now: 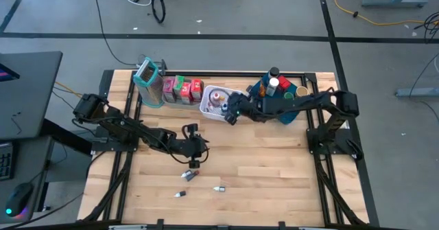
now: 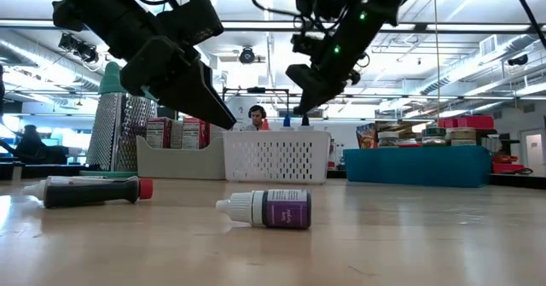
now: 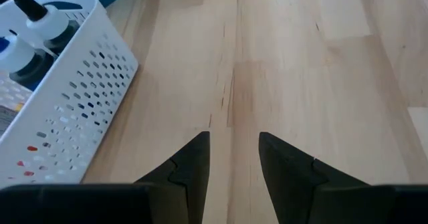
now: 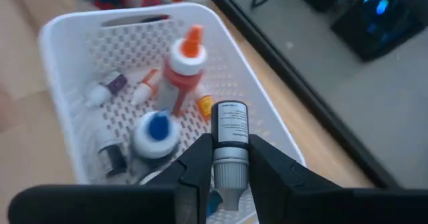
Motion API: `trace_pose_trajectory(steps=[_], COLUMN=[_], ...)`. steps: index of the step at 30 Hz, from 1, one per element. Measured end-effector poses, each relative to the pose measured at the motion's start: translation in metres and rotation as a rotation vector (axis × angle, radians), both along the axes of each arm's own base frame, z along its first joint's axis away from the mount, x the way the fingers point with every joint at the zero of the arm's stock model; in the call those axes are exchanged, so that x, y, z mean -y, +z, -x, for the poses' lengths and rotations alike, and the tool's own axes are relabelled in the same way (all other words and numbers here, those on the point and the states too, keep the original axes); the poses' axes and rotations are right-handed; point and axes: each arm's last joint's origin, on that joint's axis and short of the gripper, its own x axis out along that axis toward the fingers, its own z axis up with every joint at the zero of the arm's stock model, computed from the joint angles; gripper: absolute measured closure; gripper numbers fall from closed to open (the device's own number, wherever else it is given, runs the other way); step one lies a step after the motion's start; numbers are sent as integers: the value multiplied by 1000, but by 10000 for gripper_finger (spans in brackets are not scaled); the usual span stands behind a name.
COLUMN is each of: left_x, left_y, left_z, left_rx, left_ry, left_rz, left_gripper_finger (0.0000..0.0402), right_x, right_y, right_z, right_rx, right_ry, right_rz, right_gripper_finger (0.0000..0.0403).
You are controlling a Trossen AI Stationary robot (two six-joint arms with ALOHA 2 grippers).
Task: Pick & Place Kitchen Items
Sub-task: Put the right small green food coloring bottle into the white bin, then put the small purple food coloring bottle into the white bin
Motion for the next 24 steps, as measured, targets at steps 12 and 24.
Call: trace_pose_trajectory(steps=[12,24], left_x=[1,1], left_y=[0,0], left_z=[0,0], left_rx=[4,2], left_ry=[3,-2], left_rz=[52,58], left_gripper_finger=[264,264], right_x=[42,45], right_y=[-7,-20], right_z=[9,18], right_rx=[81,24], right_ry=[-85,-115], right_rz=[-198,-117], right_gripper_finger=[290,234])
